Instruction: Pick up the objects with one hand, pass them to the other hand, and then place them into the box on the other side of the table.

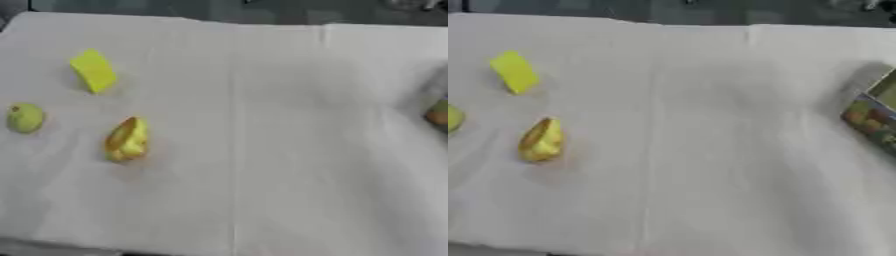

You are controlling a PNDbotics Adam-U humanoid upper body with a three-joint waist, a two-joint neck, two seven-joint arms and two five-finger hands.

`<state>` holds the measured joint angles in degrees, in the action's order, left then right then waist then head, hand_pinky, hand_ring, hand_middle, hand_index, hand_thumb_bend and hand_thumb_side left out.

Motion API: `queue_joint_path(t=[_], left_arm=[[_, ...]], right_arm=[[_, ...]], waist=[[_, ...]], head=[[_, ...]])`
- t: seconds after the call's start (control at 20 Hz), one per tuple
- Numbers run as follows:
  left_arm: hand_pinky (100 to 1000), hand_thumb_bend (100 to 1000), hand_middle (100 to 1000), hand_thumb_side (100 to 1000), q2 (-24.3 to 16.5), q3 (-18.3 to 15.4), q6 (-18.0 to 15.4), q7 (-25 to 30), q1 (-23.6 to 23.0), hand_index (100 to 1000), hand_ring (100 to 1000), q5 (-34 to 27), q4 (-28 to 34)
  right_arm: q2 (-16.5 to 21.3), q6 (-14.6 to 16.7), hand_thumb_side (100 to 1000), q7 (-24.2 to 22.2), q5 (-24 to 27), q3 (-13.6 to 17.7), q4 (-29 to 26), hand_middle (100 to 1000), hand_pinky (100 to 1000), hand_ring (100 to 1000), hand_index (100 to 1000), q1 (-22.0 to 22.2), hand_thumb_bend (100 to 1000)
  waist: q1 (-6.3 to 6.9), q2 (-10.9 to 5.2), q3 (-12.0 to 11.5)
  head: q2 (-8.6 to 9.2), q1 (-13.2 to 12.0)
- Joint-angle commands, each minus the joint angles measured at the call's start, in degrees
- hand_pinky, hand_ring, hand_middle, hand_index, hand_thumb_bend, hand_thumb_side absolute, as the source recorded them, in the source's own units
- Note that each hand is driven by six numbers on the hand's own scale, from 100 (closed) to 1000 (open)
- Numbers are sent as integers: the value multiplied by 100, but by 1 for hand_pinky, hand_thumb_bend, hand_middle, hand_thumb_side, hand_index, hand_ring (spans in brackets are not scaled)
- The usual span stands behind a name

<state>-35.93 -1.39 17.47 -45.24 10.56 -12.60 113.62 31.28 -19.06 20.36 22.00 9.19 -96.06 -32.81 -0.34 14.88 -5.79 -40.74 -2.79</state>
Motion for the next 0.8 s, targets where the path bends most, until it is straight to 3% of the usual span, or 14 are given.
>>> queue_joint_path(t=[0.05, 0.3, 0.5, 0.65, 0.8], left_arm=[[686, 715, 711, 581, -151, -93, 121, -155, 27, 759, 689, -11, 98], [690, 718, 709, 577, -321, -82, 245, -109, 78, 755, 690, 36, 98], [699, 729, 711, 568, -776, -58, 634, 120, 187, 747, 698, 209, 98], [714, 747, 726, 548, -1345, 4, 1214, 547, 288, 771, 715, 500, 98], [764, 784, 766, 526, -2137, 206, 2100, 1554, 448, 811, 759, 852, 78]], right_arm=[[234, -5, 561, 15, -27, 62, -113, 792, 789, 907, 891, -116, 100], [251, -11, 561, 1, -35, 45, -106, 791, 789, 907, 891, -118, 100], [275, -16, 561, -25, -47, 21, -96, 791, 789, 906, 891, -117, 100], [289, -21, 561, -50, -58, -5, -89, 791, 789, 907, 892, -119, 100], [312, -26, 560, -75, -68, -33, -76, 791, 789, 907, 892, -125, 100]], waist=[[66, 15, -16], [71, 2, -38], [87, -33, -43], [98, -64, -34], [109, -101, -15]], head=[[-31, -190], [-50, -304], [-14, -349], [26, -318], [67, -242]])
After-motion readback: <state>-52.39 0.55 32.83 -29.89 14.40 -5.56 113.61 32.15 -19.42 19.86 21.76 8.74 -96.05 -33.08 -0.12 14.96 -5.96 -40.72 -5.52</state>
